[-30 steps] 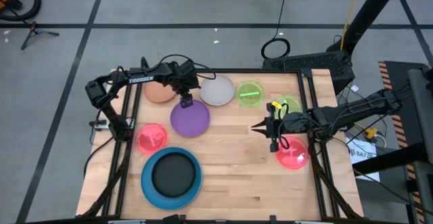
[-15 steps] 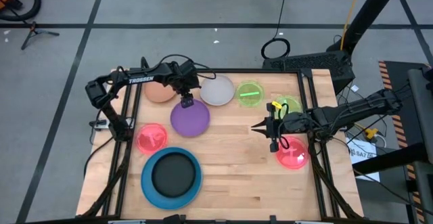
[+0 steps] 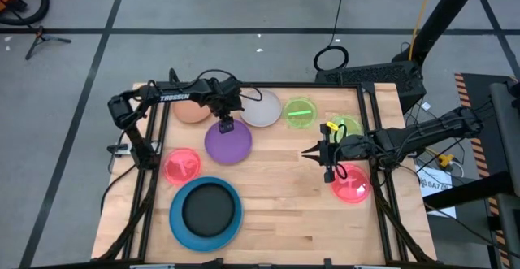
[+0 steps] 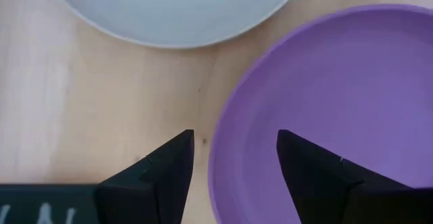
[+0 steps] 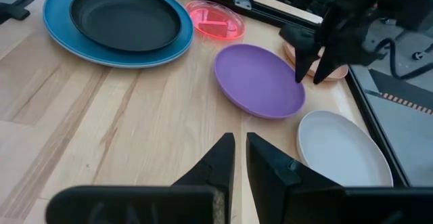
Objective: Stack plastic plates
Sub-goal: Stack the purple plate on the black plate
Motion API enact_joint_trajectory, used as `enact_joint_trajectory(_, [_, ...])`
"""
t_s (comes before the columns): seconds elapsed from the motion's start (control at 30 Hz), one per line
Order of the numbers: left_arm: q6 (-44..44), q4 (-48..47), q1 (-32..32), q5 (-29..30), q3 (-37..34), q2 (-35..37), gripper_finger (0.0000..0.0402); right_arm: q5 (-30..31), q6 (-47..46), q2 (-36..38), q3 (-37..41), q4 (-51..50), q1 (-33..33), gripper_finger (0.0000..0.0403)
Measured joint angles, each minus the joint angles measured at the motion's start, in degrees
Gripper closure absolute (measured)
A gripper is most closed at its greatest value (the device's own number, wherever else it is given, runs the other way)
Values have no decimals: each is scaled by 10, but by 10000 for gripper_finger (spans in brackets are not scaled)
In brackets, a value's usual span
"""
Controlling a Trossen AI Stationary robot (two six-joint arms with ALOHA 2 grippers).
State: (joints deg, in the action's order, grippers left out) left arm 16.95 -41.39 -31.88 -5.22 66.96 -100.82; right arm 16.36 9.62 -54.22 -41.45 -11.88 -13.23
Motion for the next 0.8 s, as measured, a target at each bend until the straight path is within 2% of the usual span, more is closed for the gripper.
enact_joint_trajectory(0.33, [23, 13, 8, 23, 0, -59, 183, 0, -4, 0, 0, -3, 0, 371])
enact_joint_trajectory(0.63, [28, 16, 10, 23, 1, -69, 184, 0, -4, 0, 0, -4, 0, 371])
enact_joint_trajectory(0.73, [28, 14, 11, 23, 1, -69, 197, 0, -4, 0, 0, -4, 0, 371])
enact_joint_trajectory(0.8, [28, 13, 11, 21, 1, -69, 220, 0, -4, 0, 0, -4, 0, 371])
